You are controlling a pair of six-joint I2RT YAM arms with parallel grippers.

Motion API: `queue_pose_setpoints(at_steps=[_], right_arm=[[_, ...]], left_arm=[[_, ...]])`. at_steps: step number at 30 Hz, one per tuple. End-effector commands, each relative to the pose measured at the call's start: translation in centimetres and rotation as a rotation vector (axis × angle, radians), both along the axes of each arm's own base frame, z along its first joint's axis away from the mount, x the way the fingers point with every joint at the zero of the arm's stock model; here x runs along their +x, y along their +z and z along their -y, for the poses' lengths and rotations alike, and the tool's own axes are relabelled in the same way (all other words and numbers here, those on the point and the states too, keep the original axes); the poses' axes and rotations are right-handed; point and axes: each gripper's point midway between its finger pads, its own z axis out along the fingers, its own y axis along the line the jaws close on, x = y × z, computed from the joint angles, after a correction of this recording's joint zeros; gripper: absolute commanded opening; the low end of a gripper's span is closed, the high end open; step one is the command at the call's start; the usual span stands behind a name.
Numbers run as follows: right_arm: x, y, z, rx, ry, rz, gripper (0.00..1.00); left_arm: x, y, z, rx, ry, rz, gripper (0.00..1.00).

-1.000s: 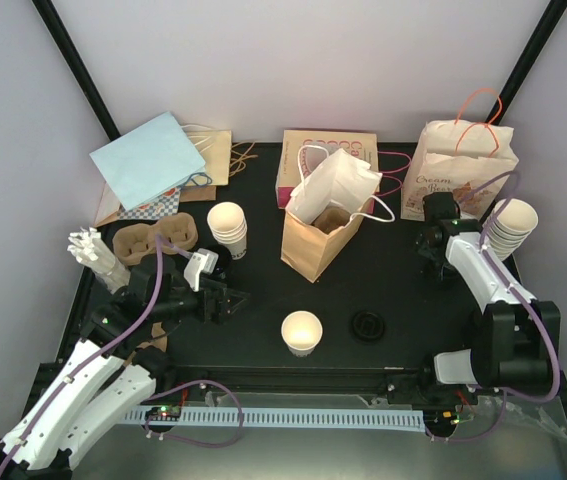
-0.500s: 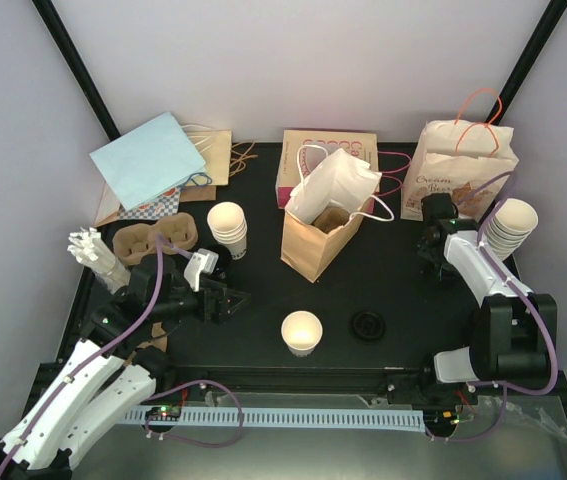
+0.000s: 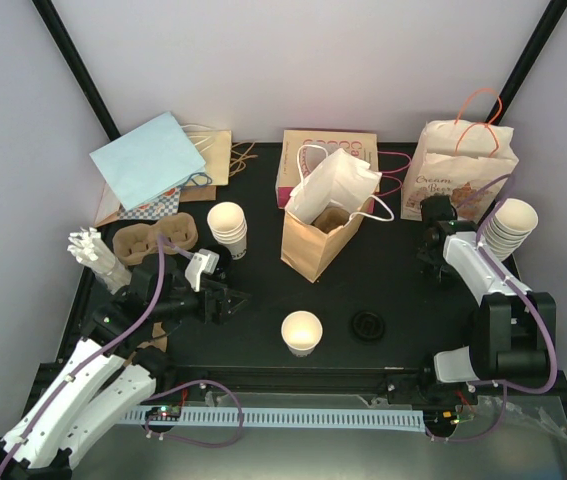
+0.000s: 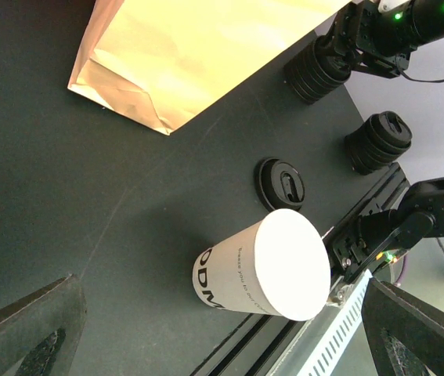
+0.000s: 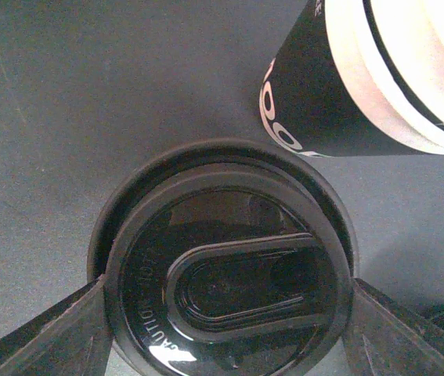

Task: Pack the takeout coffee

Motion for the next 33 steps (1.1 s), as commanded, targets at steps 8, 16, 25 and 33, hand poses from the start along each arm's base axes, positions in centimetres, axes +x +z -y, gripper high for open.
queue_pose_setpoints(at_steps=[8,16,25,33], right_arm=[[-0.1,3.0,0.2,-0.002,-0.018,0.057,0.77],[-0.1,4.9,-0.4,0.034,0.002,0.089,0.77],[0.0,7.5,-2.6,0.105,0.083,0.141,0.79],[0.0,5.7,-3.3,0.121,0.102,0.094,0.79]], left_arm=[[0.0,0.3,0.3,-0.012,-0.018,0.012,0.99],[-0.1,0.3,0.2,-0.015,-0.018,0.009,0.99],[-0.2,0.4,0.3,-0.021,-0.02,0.003,0.99],[-0.4,0.5,0.5,-0.034,-0.03,-0.018,0.99]])
